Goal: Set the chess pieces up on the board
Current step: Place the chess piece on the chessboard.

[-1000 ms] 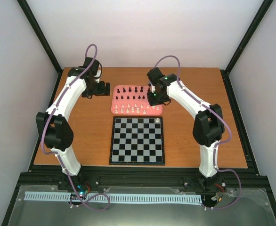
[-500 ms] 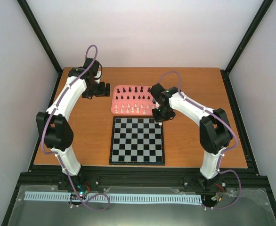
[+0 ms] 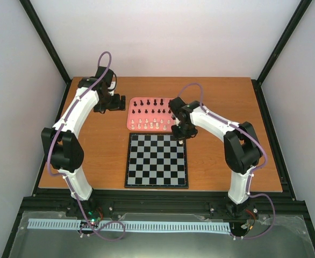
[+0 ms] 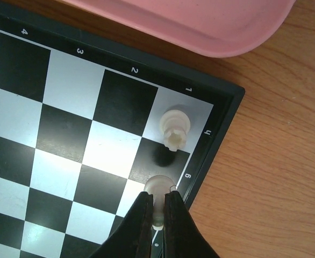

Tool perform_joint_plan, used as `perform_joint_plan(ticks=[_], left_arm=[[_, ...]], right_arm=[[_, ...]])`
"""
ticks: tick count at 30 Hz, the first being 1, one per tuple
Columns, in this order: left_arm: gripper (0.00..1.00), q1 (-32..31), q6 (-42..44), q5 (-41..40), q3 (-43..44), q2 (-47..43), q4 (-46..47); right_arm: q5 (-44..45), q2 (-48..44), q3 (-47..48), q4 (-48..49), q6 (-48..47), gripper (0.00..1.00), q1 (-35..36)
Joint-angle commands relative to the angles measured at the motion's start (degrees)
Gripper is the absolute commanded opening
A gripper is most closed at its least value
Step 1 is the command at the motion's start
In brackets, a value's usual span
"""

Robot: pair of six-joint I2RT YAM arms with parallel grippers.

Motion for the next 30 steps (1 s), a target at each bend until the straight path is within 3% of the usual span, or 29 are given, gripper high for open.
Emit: perform_joint_plan(ticks=[1,30], left_arm=[[1.0,0.01,0.39,0.08,0.14,-1.55,0.45],[1.0,0.01,0.61,-0.41,0.18,-1.7,0.35]], right_arm=[[0.63,1.08,0.29,1.0,-0.02,0.03,0.68],[1.21,4.61,2.31,1.69,-1.17,0.03,0.63]])
